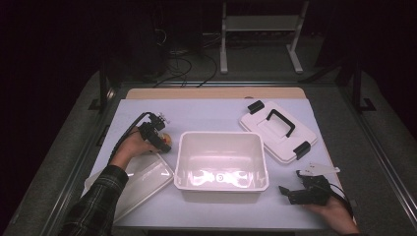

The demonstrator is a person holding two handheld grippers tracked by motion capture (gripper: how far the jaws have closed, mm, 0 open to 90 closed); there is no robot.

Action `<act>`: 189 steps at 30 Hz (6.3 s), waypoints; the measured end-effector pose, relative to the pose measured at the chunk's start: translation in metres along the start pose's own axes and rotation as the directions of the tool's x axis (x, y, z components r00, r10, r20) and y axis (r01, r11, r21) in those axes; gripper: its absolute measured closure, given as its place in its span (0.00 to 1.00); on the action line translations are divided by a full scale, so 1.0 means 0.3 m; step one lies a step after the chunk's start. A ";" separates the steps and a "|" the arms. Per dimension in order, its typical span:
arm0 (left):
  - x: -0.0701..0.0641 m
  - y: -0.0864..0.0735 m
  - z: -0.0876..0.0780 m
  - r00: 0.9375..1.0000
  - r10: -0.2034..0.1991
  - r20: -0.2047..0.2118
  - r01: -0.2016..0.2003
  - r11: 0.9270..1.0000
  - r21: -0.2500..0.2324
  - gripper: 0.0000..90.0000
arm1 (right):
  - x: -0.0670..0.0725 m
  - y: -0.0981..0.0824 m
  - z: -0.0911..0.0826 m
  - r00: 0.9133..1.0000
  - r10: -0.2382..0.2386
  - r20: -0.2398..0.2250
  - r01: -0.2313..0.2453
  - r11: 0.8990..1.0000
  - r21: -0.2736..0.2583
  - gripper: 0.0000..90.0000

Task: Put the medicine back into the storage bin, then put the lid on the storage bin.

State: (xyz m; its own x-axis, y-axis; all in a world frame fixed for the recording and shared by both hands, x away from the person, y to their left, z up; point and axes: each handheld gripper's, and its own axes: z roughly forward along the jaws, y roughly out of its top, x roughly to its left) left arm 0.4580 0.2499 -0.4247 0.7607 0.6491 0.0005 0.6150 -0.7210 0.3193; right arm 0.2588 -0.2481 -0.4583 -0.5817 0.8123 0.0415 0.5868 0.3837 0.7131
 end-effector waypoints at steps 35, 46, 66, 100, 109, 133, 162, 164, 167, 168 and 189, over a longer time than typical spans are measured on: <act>-0.075 0.099 -0.242 0.994 0.111 0.015 -0.111 0.994 0.018 0.22 | 0.000 0.000 0.000 1.000 -0.004 0.002 0.004 1.000 0.001 0.13; -0.161 0.129 -0.414 0.972 0.227 0.059 -0.224 0.973 -0.050 0.22 | 0.001 0.000 0.001 1.000 -0.005 0.003 0.005 1.000 0.001 0.13; -0.419 0.204 -0.502 0.876 0.470 0.110 -0.463 0.882 -0.084 0.22 | 0.000 0.000 0.000 1.000 -0.005 0.003 0.005 1.000 0.001 0.13; -0.545 0.189 -0.246 0.810 0.566 0.153 -0.576 0.817 0.027 0.22 | 0.001 0.000 0.000 1.000 -0.002 0.001 0.002 1.000 0.001 0.13; -0.545 0.188 -0.246 0.813 0.562 0.152 -0.572 0.820 0.027 0.22 | 0.001 0.000 0.000 1.000 -0.002 0.001 0.002 1.000 0.001 0.13; -0.506 0.172 -0.373 0.849 0.506 0.152 -0.498 0.862 -0.089 0.20 | 0.001 0.000 0.000 1.000 -0.003 0.001 0.003 1.000 0.001 0.13; -0.281 -0.199 -0.466 0.972 0.228 0.058 -0.219 0.967 -0.132 0.23 | 0.001 0.000 0.001 1.000 -0.010 0.004 0.010 1.000 0.001 0.13; -0.272 -0.217 -0.456 0.975 0.213 0.057 -0.204 0.970 -0.129 0.25 | 0.002 0.000 0.001 1.000 -0.009 0.005 0.009 1.000 0.001 0.13; -0.258 -0.255 -0.434 0.981 0.185 0.049 -0.179 0.977 -0.119 0.26 | 0.002 0.000 0.001 1.000 -0.009 0.005 0.009 1.000 0.001 0.13; -0.253 -0.268 -0.426 0.983 0.179 0.045 -0.173 0.978 -0.115 0.28 | 0.002 0.000 0.001 1.000 -0.009 0.005 0.009 1.000 0.001 0.13; -0.208 -0.426 -0.307 1.000 0.020 -0.024 -0.022 0.995 -0.101 0.46 | 0.002 0.000 0.001 1.000 -0.009 0.005 0.009 1.000 0.001 0.13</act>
State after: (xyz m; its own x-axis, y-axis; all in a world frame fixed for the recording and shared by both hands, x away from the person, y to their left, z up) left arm 0.3128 0.3239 -0.3783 0.7676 0.6402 0.0300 0.5737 -0.7072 0.4132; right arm 0.2587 -0.2475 -0.4585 -0.5842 0.8110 0.0317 0.5822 0.3915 0.7126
